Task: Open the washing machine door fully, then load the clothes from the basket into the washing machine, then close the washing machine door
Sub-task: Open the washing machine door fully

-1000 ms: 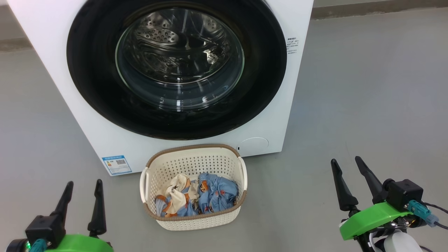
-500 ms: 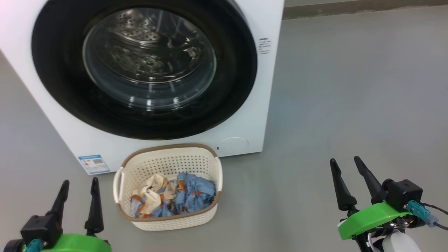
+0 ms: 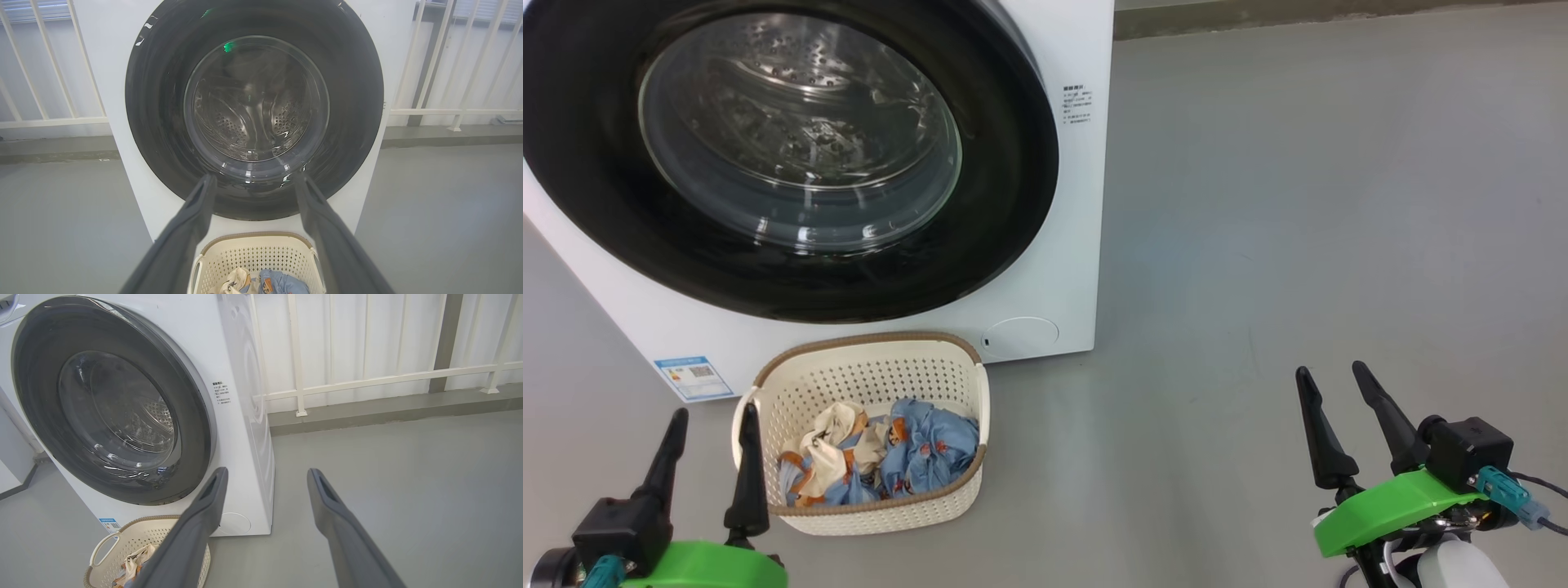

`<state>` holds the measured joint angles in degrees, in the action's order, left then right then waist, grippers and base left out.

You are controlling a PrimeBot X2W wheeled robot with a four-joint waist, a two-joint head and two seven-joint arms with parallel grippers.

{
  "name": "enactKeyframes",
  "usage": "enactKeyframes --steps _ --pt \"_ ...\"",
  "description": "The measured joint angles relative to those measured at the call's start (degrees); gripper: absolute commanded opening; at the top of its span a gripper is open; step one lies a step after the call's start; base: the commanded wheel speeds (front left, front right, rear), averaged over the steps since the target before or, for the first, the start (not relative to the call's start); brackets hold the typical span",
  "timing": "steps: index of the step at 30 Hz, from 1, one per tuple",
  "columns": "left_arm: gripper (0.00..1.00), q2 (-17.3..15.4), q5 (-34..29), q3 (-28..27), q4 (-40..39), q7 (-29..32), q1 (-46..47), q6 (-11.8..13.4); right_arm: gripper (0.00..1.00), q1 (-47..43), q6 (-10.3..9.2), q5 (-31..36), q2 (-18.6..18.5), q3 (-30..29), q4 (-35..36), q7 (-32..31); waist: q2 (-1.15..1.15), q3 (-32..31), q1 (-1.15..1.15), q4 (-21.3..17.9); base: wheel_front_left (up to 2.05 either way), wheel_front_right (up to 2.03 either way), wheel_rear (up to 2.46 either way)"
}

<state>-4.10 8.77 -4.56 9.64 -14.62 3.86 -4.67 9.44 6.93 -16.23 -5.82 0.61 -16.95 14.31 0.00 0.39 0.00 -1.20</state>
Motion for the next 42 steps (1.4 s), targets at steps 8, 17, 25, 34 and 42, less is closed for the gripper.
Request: enactKeyframes --steps 8,17,25,34,42 --pt "1.00 0.1 -0.6 0.1 -1.0 0.0 0.0 -0.2 1.00 0.0 0.00 0.0 0.0 0.0 0.0 0.0 0.00 0.1 0.00 0.0 0.00 0.00 0.00" --pt "1.00 0.8 -0.6 0.1 -1.0 0.0 0.0 -0.6 1.00 0.0 -0.01 0.2 0.0 -0.8 0.0 0.0 0.00 0.6 0.00 0.1 0.00 0.00 0.00" --pt "1.00 1.2 -1.0 0.1 -1.7 0.0 -0.1 -1.1 1.00 1.0 -0.01 0.2 0.0 -1.2 -0.3 0.0 0.00 0.9 0.00 1.1 0.00 0.00 0.00" --pt "1.00 1.4 -1.5 0.9 -2.6 0.0 -0.3 -1.2 1.00 7.9 -0.01 -1.4 -1.1 -1.4 -0.4 0.0 0.00 2.0 0.00 2.9 0.00 0.00 0.00" --pt "1.00 1.5 -1.5 2.7 -2.8 0.0 -0.3 -1.7 1.00 17.2 -0.01 -4.5 -2.1 -1.5 -2.0 0.3 0.00 3.7 0.00 5.2 0.00 0.00 0.00"
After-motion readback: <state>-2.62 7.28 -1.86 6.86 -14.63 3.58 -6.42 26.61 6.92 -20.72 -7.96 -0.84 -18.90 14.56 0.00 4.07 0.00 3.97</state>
